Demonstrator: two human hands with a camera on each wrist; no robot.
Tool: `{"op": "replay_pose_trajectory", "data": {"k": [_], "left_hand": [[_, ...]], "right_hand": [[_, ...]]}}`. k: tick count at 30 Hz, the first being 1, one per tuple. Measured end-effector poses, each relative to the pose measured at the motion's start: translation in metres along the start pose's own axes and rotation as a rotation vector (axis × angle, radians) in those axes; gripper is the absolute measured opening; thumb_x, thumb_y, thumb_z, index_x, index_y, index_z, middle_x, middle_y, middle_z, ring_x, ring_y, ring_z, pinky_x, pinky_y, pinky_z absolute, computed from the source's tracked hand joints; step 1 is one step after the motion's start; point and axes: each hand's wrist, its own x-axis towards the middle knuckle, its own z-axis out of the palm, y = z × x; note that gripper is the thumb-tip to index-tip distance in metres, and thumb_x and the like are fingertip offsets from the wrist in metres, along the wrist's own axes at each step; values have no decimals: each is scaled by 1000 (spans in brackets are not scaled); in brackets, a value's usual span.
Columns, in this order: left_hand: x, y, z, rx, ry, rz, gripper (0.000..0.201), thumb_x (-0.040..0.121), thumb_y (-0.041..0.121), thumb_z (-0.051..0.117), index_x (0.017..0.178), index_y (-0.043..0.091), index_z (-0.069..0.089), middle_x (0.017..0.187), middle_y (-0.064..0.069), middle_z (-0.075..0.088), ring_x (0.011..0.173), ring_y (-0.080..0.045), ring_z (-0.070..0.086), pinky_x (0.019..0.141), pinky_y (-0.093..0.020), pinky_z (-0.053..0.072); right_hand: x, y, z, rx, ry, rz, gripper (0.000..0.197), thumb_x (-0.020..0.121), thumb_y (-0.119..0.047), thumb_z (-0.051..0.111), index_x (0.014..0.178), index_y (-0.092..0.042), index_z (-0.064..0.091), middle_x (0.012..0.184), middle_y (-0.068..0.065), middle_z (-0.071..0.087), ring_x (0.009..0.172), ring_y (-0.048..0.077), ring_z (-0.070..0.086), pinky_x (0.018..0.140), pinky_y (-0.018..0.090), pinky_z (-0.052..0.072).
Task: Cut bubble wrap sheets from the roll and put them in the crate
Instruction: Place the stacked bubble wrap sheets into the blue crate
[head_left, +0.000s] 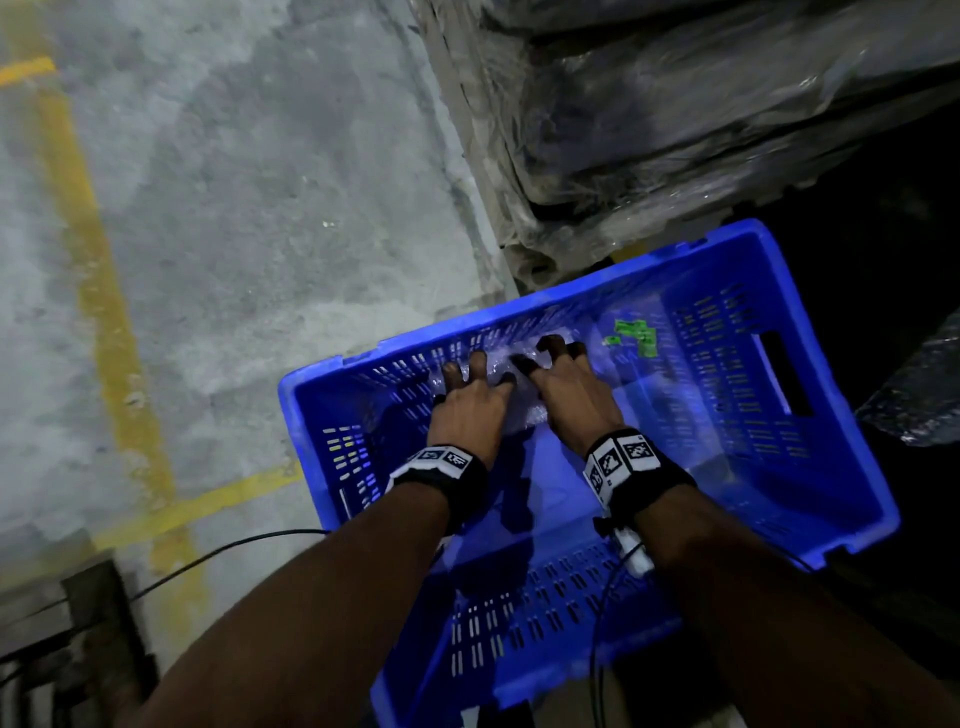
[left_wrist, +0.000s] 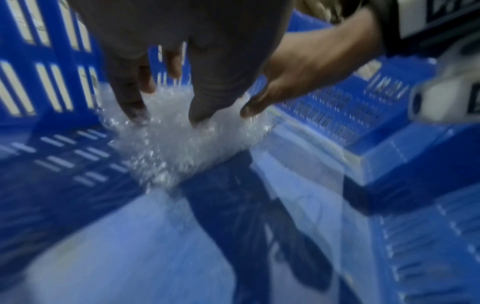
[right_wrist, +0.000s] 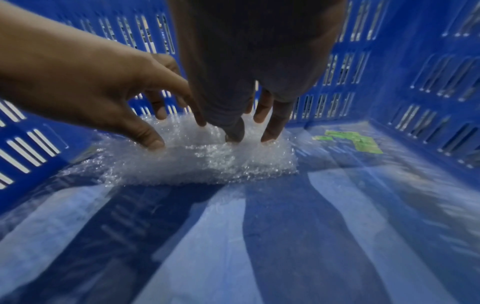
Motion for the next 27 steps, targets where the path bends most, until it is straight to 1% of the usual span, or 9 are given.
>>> {"op": "replay_pose_trajectory", "data": {"k": [3,7,10,13,16,18,21,23,27], "left_hand": [[1,-2,5,26,21,5,46,99,9,47,141,24,35,150,-14,10,136,-50,21,77,-57,54],[7,-3,5,54,-28,18,51,99,6,46,145,23,31,154,-17,8,138,-54,20,80,-58,52],[14,-5,5,53,-54,47,53,99,8,45,147,25,31,152,-16,13,136,-55,26,79,-59,52],[17,-5,3,69,-97,57,53,100,9,44,148,26,30,154,-17,13,138,-56,21,80,-61,51],[18,-3,0,82,-124,63,53,100,6,41,149,25,29,154,-18,18,134,-53,34,78,-58,51],[20,-3,-1,98,-126,71,52,101,6,41,148,24,31,152,-18,24,125,-48,49,71,-53,50],[26,-1,-3,114,-135,78,47,101,6,39,146,21,35,146,-17,34,109,-44,61,62,-47,43],[28,-1,-5,124,-136,83,44,102,8,38,145,21,38,141,-17,40,103,-42,65,62,-47,44],[28,-6,-4,134,-122,107,42,103,11,38,144,22,39,142,-16,39,103,-41,64,63,-47,45]], "right_hand": [[2,-1,5,-5,10,38,74,88,10,47,151,-26,34,156,11,23,138,39,29,85,51,55],[6,0,7,-44,5,43,75,89,10,48,152,-28,33,157,10,23,137,40,29,83,50,56],[10,-1,3,-70,-27,33,72,90,6,49,152,-29,34,156,11,24,136,41,31,84,49,56],[16,-2,1,-54,-47,52,63,92,2,50,147,-28,40,152,11,27,135,42,32,85,51,55],[22,-2,3,-42,-78,66,57,94,-1,49,143,-29,43,151,10,28,135,42,34,84,52,54],[26,-2,6,-41,-79,59,56,94,-2,49,142,-29,43,152,10,28,134,41,35,82,52,54],[33,-3,6,-46,-90,62,51,95,-6,48,141,-29,44,150,9,29,134,41,35,84,52,54],[36,-4,5,-43,-97,60,48,96,-8,47,140,-27,45,149,9,31,135,40,33,84,52,53],[35,-2,7,-39,-68,56,51,94,-5,48,139,-27,46,149,9,32,135,39,34,83,52,53]]}}
